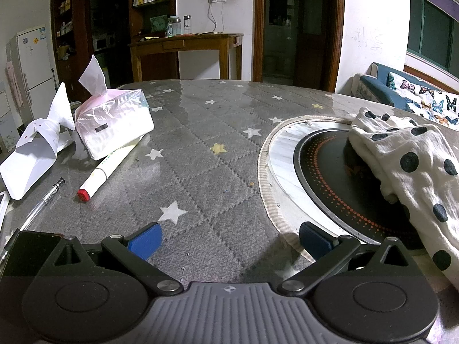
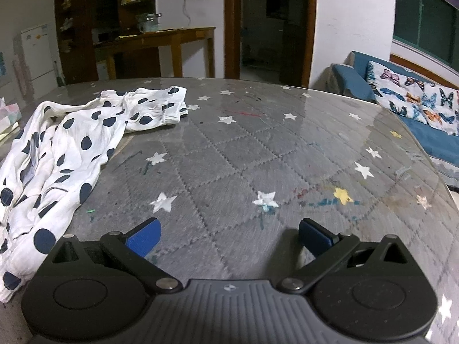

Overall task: Fold clothes
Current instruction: 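Move both tools toward the bunched white polka-dot pants on the table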

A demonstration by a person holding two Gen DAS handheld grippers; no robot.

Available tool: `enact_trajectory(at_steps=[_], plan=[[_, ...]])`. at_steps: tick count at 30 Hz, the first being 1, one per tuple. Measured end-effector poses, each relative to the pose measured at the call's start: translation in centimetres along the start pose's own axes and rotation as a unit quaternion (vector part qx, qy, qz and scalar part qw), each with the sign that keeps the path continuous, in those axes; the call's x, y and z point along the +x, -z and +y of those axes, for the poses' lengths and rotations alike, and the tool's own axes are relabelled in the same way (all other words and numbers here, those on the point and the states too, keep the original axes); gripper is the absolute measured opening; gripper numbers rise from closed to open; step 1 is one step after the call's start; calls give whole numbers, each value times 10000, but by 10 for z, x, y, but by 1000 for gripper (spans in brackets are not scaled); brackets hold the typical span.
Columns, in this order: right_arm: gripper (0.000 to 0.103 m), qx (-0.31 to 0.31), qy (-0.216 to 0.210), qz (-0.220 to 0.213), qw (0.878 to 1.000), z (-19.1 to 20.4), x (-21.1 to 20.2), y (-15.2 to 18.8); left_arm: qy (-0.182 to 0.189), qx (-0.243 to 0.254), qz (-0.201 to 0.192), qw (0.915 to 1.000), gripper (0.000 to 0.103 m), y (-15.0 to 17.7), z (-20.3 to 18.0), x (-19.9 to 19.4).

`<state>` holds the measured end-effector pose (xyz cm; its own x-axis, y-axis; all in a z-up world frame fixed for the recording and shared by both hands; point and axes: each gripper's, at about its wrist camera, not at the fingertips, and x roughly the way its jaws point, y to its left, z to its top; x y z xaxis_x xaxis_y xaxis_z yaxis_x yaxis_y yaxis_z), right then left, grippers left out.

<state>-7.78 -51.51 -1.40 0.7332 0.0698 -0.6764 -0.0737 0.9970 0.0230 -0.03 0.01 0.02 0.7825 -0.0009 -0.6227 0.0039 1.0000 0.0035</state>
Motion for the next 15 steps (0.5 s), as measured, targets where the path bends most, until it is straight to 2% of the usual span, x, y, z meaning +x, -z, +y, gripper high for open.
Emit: enact_trajectory(at_steps=[9,15], plan=[[103,169,218,-131,9995,31,-40,15,-56,-1,101,9999,103,2,-5,-7],[103,281,364,-219,9987,52,-67,25,123,92,360,9992,103,12,-22,-28]])
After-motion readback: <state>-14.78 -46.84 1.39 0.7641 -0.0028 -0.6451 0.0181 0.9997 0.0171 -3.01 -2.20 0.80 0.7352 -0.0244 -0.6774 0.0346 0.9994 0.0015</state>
